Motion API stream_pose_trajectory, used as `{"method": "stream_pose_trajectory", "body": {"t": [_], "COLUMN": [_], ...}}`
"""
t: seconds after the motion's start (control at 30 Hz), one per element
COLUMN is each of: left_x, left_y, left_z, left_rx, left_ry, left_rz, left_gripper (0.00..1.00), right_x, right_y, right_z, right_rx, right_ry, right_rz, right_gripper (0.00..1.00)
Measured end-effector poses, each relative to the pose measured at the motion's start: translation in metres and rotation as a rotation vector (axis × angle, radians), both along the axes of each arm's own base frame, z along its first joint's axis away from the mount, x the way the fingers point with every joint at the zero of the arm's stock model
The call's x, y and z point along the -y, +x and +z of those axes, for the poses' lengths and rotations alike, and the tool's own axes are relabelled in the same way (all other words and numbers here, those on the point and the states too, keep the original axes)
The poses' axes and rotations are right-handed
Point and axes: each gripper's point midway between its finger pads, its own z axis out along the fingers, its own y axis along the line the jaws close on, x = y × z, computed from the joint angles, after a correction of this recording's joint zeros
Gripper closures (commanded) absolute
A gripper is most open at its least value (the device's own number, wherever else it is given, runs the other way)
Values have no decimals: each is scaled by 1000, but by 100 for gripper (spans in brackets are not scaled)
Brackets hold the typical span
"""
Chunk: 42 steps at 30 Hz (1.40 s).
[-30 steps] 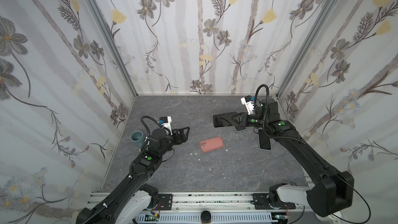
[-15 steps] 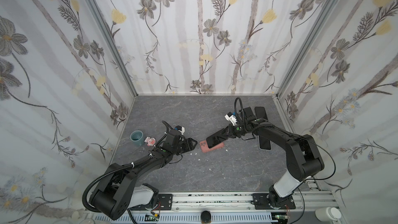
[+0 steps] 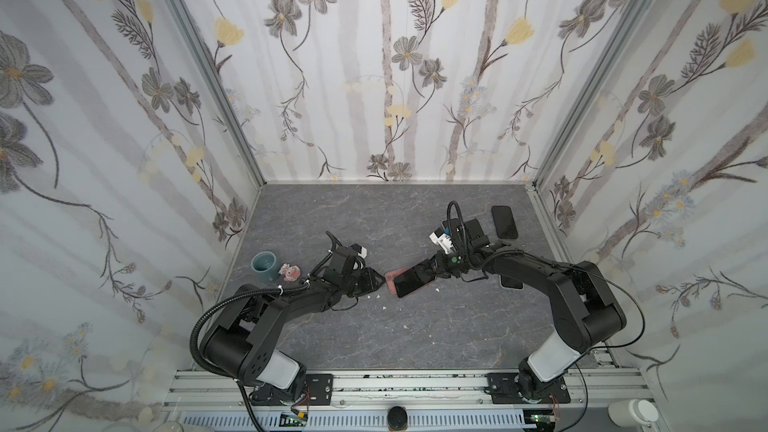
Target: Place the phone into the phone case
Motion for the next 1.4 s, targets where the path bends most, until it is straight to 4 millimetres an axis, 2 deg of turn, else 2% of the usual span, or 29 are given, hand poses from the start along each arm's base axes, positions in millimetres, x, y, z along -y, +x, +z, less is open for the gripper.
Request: {"method": "stream_pose_trajectory", "body": {"t": [0.13, 0.17, 0.23, 0.3, 0.37, 0.5, 0.8, 1.07, 1.4], "left_x": [4, 4, 6, 7, 8, 9, 10, 14, 25], "left_y": [2, 4, 5, 7, 8, 10, 9, 10, 10], "left_z": [-2, -2, -3, -4, -6, -10, -18, -24, -24], "left_rx": [-2, -1, 0, -3, -7, -16, -31, -49, -34], "left_ry": [-5, -6, -5, -4, -2, 3, 15, 13, -6], "left_rz": [-8, -8, -9, -10, -10, -12, -18, -32, -50], "left_gripper": [69, 72, 73, 74, 74, 74, 75, 78, 77], "right_x": [2, 1, -2, -4, -5, -3, -6, -5, -6], "right_y": [2, 5, 14, 24, 33, 39, 27, 13, 10], "right_z": [14, 21, 33, 36, 28, 8, -7, -8, -10], "right_rx": [22, 39, 73, 81, 77, 29, 4, -15, -30], "right_ry": [3, 10, 22, 27, 13, -27, -41, -19, 4], "right_rz": [-39, -42, -46, -48, -45, -35, -4, -12, -27], "right_gripper": [100, 100, 100, 100, 100, 100, 100, 100, 100]}}
